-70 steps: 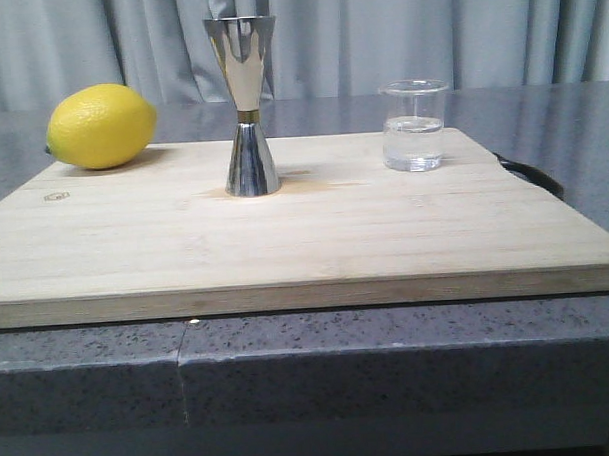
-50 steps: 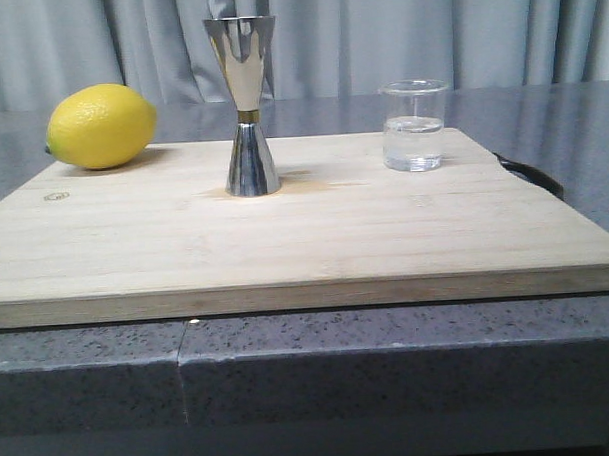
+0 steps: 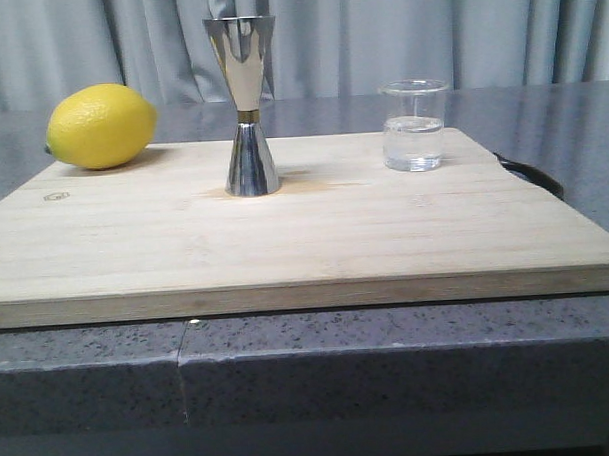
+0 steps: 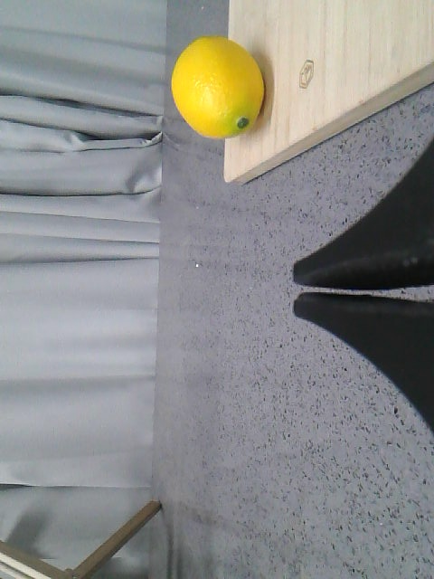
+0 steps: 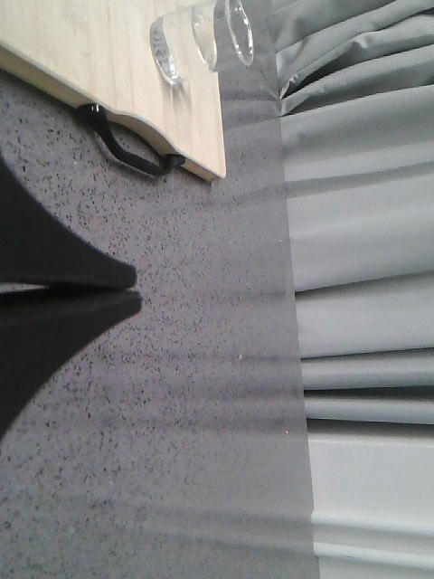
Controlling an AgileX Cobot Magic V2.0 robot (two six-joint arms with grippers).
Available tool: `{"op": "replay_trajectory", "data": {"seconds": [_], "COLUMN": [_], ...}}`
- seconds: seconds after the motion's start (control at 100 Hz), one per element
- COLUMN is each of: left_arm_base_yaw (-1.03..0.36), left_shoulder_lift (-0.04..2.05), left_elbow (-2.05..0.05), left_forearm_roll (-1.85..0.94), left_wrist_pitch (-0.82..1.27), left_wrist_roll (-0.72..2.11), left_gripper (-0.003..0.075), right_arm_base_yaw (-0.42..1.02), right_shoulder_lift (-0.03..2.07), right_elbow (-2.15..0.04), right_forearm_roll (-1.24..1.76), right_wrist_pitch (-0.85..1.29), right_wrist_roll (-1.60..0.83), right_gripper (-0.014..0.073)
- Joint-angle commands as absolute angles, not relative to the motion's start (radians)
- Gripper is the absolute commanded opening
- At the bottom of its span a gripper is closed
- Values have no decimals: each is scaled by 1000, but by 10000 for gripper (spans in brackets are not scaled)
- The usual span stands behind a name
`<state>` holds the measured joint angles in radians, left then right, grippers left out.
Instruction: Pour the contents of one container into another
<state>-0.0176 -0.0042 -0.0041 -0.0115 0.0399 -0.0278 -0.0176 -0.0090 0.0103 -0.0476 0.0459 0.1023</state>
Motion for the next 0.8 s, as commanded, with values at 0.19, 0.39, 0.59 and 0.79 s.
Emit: {"op": "replay_trajectory", "data": {"seconds": [0.19, 0.39, 0.59, 0.79], "left_arm_base_yaw": [-17, -17, -17, -17], "left_shoulder_lift": [-32, -32, -15, 107], "left_elbow": [10, -19, -162, -385], "left_forearm_roll": [-19, -70, -75, -75], "left_wrist_pitch": [-80, -92, 30, 231], "left_wrist_roll": [-34, -34, -34, -29], "left_gripper": [-19, -19, -19, -19], "right_arm_base_yaw": [-23, -23, -23, -23], "right_shoulder_lift": [-26, -26, 7, 143], "right_elbow": [36, 7, -124, -324], "right_forearm_roll": [-75, -77, -77, -77], "right_wrist_pitch": [-57, -41, 60, 220], "right_wrist_roll": [101, 101, 101, 84], "right_gripper": [-62, -62, -62, -62]}}
